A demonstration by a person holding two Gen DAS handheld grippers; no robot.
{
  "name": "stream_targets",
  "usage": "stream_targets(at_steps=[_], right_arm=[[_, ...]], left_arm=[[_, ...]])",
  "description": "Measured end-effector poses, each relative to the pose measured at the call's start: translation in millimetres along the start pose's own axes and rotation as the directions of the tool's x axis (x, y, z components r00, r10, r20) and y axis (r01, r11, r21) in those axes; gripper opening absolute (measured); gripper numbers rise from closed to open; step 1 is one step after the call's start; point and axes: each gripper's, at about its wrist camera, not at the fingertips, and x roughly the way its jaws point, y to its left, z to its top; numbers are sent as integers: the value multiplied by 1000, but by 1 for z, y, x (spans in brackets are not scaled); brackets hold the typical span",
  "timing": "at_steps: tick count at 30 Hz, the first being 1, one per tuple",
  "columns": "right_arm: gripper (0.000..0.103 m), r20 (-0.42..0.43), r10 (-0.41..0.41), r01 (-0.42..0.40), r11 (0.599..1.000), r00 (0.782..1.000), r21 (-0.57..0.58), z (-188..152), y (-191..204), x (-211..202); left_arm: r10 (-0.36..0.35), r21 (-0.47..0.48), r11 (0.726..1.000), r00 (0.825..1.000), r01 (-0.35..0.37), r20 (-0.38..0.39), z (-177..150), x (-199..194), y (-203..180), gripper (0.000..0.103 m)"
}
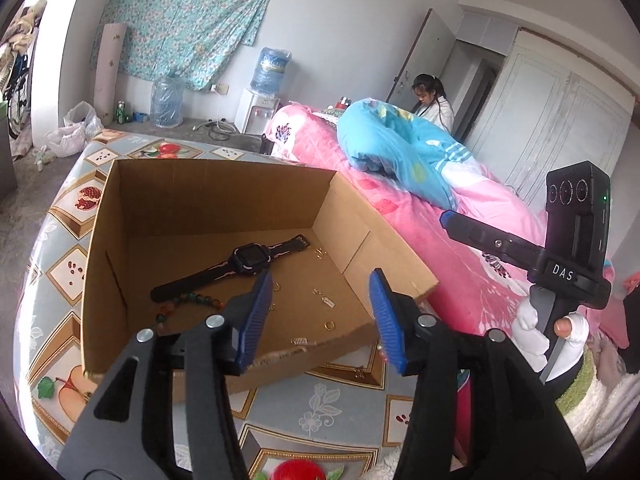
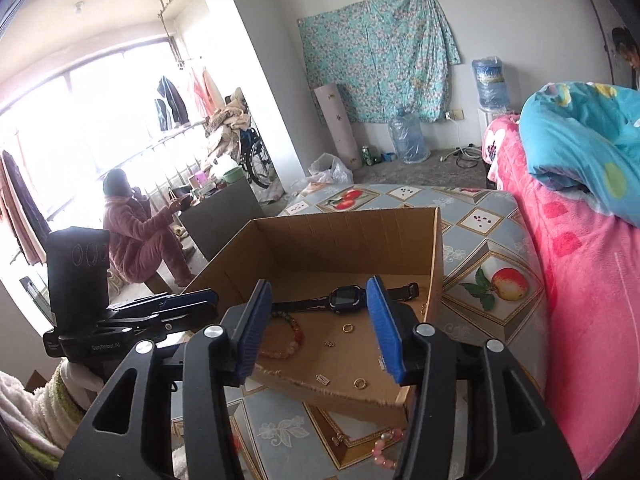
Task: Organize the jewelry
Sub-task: 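Move both grippers back out of the box toward the remaining items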
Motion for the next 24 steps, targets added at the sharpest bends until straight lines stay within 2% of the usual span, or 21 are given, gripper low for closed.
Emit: stream_targets(at_steps=[3,6,7,9,10,15,17,18,20,24], right_arm=[[67,14,-46,46,999,999,4,-26,4,-22],[69,-17,-146,146,988,989,43,-63,0,-26],[69,-27,-204,205,978,979,46,-76,-1,-24],[69,-47,-352,352,936,935,10,-105,3,-17],[69,-52,-392,392,920,919,-2,-118,6,-14],[69,-150,-396,398,917,906,-20,-166,17,15],[69,-187,-417,423,906,890,-6,-175,14,27],[70,-159,-431,434,901,888,-18,-177,18,27],[78,-162,-443,441,896,882,-54,-179,25,32],[93,-153,-431,424,902,889,-79,-184,29,34]], left_arm=[[-16,22,1000,1000,16,19,-16,-18,-10,59],[-25,29,999,1000,25,6,-35,-23,-17,62],[-24,33,999,1000,25,-8,-41,-21,-20,63],[-14,37,999,999,15,-43,-53,-13,-23,63],[-3,38,999,998,6,-64,-59,-7,-24,63],[74,96,993,988,-61,-136,-82,25,-35,63],[105,133,987,983,-85,-147,-87,36,-40,63],[113,146,985,982,-90,-154,-88,42,-42,63],[114,164,983,979,-86,-168,-89,53,-45,63],[111,204,976,974,-70,-196,-91,74,-53,55]])
